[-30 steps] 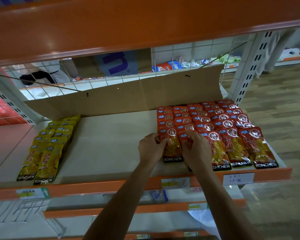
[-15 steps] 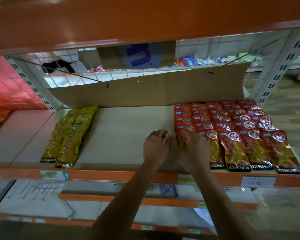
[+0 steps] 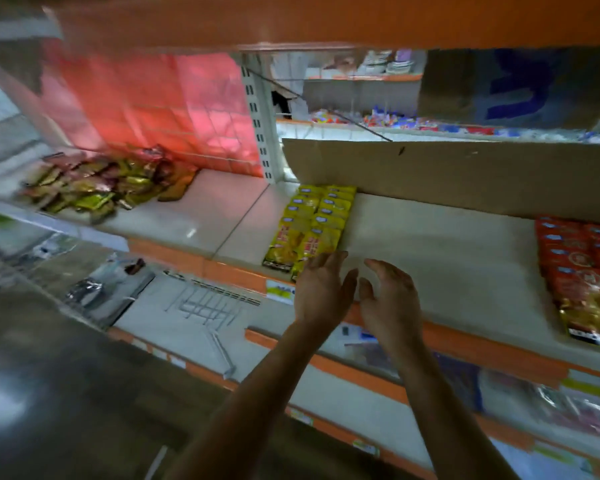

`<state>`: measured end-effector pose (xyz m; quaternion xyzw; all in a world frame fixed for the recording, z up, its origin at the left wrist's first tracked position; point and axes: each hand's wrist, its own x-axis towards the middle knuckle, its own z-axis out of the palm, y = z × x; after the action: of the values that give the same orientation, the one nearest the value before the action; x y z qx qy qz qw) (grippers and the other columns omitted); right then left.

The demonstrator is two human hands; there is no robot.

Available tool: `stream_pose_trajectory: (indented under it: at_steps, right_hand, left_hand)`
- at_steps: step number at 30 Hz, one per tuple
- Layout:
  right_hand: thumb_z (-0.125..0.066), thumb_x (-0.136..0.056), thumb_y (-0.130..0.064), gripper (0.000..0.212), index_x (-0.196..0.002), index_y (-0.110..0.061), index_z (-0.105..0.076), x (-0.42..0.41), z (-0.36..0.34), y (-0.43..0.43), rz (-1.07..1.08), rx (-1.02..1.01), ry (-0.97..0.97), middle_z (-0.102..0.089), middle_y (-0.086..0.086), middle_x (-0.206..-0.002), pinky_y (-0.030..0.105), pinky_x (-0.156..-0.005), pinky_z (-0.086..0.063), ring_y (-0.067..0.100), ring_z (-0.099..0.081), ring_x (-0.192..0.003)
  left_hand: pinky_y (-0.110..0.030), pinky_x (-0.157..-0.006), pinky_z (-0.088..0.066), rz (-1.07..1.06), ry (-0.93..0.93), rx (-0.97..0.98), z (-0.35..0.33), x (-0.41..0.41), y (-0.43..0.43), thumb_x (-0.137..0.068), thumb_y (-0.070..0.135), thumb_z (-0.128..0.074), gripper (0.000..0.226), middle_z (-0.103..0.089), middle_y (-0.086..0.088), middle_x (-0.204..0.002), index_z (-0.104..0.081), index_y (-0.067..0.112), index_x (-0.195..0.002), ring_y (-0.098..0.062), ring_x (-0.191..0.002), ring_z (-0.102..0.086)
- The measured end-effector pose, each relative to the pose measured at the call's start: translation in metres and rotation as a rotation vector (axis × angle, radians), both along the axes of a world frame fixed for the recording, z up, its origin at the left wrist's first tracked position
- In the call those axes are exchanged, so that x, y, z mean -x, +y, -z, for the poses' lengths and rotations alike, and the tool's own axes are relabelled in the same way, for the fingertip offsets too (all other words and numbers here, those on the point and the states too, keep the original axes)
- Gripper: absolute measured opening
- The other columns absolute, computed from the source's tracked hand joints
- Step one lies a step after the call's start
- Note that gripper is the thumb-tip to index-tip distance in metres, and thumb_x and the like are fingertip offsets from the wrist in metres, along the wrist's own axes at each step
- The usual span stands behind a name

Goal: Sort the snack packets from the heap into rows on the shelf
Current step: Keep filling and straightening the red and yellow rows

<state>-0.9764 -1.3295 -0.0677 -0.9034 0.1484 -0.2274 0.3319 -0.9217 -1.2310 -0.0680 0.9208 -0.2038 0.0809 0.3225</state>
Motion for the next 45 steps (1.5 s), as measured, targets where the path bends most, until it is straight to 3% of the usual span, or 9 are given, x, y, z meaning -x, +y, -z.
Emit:
stream_pose_trajectory:
  at_steps: [2, 4, 9, 18, 24, 30, 39, 45]
  right_hand:
    - [-0.065, -0.078, 0.002, 0.025, -0.103, 0.001, -0.067, -0.015, 0.003, 0.036, -0.029, -0.004, 0.016, -0.069, 0.020, -0.103, 0.033, -0.088, -0.036, 0.038, -0.061, -0.099]
    - [-0.062, -0.084, -0.006, 0.030, -0.113, -0.003, -0.065, -0.030, 0.007, 0.069, -0.058, -0.035, 0.048, -0.067, 0.018, -0.111, 0.035, -0.093, -0.037, 0.036, -0.058, -0.107]
    - [-0.061, -0.088, -0.014, 0.030, -0.118, -0.011, -0.064, -0.060, 0.005, 0.138, -0.135, -0.138, 0.053, -0.067, 0.011, -0.115, 0.039, -0.092, -0.047, 0.030, -0.059, -0.110]
    - [-0.061, -0.091, -0.020, 0.039, -0.128, -0.010, -0.057, -0.130, 0.004, 0.224, -0.247, -0.058, 0.099, -0.059, 0.009, -0.129, 0.027, -0.091, -0.037, 0.025, -0.050, -0.123]
    - [-0.057, -0.092, -0.017, 0.041, -0.132, -0.011, -0.054, -0.211, 0.007, 0.277, -0.282, -0.060, 0.122, -0.055, 0.008, -0.134, 0.033, -0.099, -0.039, 0.025, -0.046, -0.126]
    - [-0.057, -0.091, -0.021, 0.039, -0.130, -0.014, -0.055, -0.307, 0.012, 0.310, -0.253, -0.069, 0.176, -0.057, 0.008, -0.131, 0.035, -0.097, -0.041, 0.026, -0.050, -0.121]
    - [-0.046, -0.094, -0.032, 0.031, -0.122, -0.030, -0.060, -0.417, 0.015, 0.325, -0.137, 0.124, 0.293, -0.058, 0.011, -0.120, 0.038, -0.089, -0.046, 0.033, -0.052, -0.109]
    - [-0.058, -0.086, -0.045, 0.054, -0.126, -0.011, -0.044, -0.437, 0.019, 0.332, 0.003, 0.189, 0.344, -0.051, 0.015, -0.122, 0.041, -0.089, -0.039, 0.034, -0.044, -0.115]
  left_hand:
    - [-0.041, -0.090, -0.045, -0.012, -0.023, -0.015, 0.002, -0.011, 0.039, -0.088, 0.022, -0.063, 0.036, -0.065, -0.017, -0.113, -0.063, 0.007, -0.120, -0.037, -0.106, -0.056]
    - [-0.041, -0.088, -0.044, -0.048, -0.043, -0.009, 0.001, -0.020, 0.075, -0.088, 0.022, -0.063, 0.035, -0.066, -0.017, -0.110, -0.063, 0.008, -0.120, -0.037, -0.103, -0.057]
    - [-0.036, -0.097, -0.041, -0.149, -0.064, -0.071, 0.003, -0.045, 0.148, -0.092, 0.032, -0.057, 0.044, -0.061, -0.010, -0.126, -0.056, 0.012, -0.131, -0.031, -0.117, -0.052]
    - [-0.040, -0.102, -0.041, -0.314, -0.061, -0.130, 0.003, -0.106, 0.242, -0.095, 0.040, -0.051, 0.052, -0.052, -0.006, -0.138, -0.045, 0.016, -0.140, -0.028, -0.127, -0.045]
    - [-0.038, -0.104, -0.037, -0.407, 0.002, -0.201, 0.003, -0.176, 0.296, -0.093, 0.042, -0.054, 0.059, -0.046, -0.008, -0.142, -0.039, 0.014, -0.142, -0.028, -0.129, -0.040]
    - [-0.039, -0.101, -0.038, -0.436, 0.064, -0.239, -0.001, -0.262, 0.336, -0.094, 0.041, -0.053, 0.056, -0.047, -0.013, -0.139, -0.041, 0.007, -0.138, -0.031, -0.126, -0.042]
    - [-0.038, -0.090, -0.043, -0.424, 0.111, -0.215, -0.001, -0.356, 0.357, -0.094, 0.045, -0.051, 0.043, -0.054, -0.012, -0.121, -0.051, 0.018, -0.127, -0.031, -0.114, -0.050]
    - [-0.038, -0.078, -0.047, -0.602, 0.199, -0.142, -0.001, -0.390, 0.349, -0.088, 0.056, -0.054, 0.055, -0.055, -0.014, -0.113, -0.040, 0.010, -0.114, -0.031, -0.105, -0.058]
